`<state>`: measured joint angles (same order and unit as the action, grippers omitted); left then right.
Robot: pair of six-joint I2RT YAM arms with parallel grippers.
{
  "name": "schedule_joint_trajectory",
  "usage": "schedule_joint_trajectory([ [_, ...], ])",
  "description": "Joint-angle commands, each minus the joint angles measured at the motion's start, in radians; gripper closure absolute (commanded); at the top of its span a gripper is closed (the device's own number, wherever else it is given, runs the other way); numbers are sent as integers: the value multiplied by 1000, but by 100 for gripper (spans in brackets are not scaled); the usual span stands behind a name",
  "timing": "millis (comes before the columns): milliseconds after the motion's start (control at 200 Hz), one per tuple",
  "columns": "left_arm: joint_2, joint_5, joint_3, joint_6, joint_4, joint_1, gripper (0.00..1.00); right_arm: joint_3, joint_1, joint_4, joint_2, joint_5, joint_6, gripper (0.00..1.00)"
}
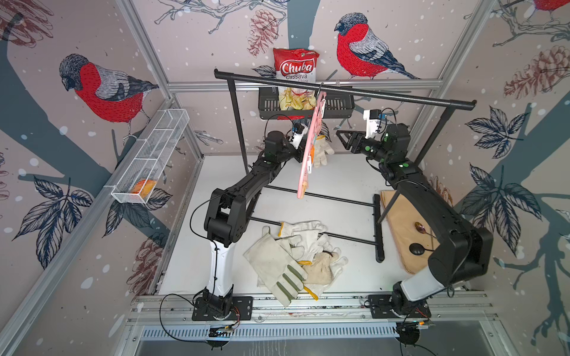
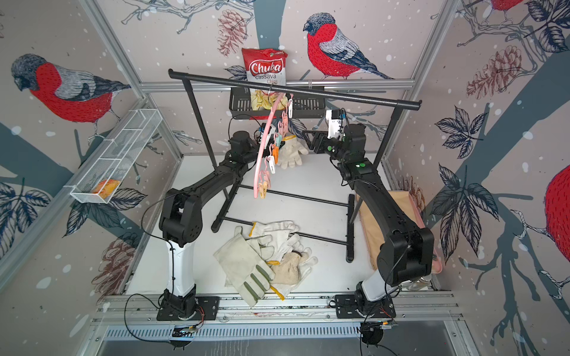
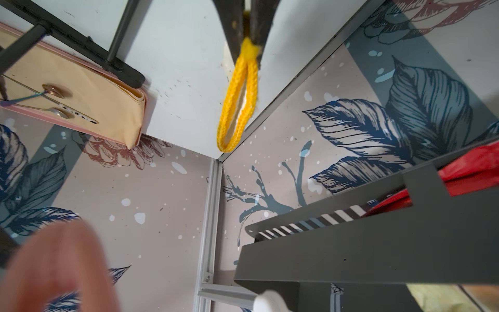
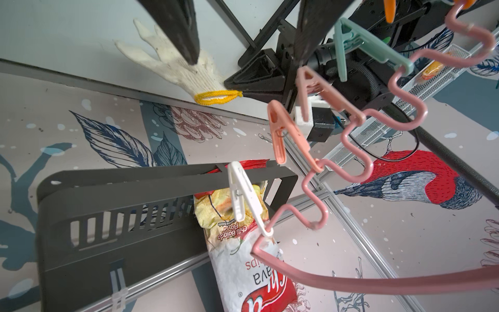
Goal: Clip the gloves onto a hanger to dry
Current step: Open the clamp at the hanger.
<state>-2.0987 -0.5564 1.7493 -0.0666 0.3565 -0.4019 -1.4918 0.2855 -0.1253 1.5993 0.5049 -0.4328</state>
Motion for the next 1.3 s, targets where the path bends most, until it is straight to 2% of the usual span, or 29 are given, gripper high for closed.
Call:
schedule_joint_trajectory([
  [0, -3, 67, 9, 17, 35, 3, 100, -35, 5, -70, 46, 0, -65, 42],
  [190, 3, 126, 4, 36, 50, 5, 100, -79, 1, -160, 131, 46, -141, 42],
  [515, 18, 353, 18, 129, 29, 9, 100, -100, -36, -394, 215, 155, -295, 41],
  [675, 46, 465, -2, 191, 83, 9, 100, -122, -36, -391, 234, 168, -296, 41],
  [1086, 172, 578, -71, 245, 178, -16, 100, -68, -22, -380, 198, 170, -277, 41],
  [1296, 193, 599, -53, 245, 171, -29, 100, -75, -19, -352, 188, 164, -254, 41],
])
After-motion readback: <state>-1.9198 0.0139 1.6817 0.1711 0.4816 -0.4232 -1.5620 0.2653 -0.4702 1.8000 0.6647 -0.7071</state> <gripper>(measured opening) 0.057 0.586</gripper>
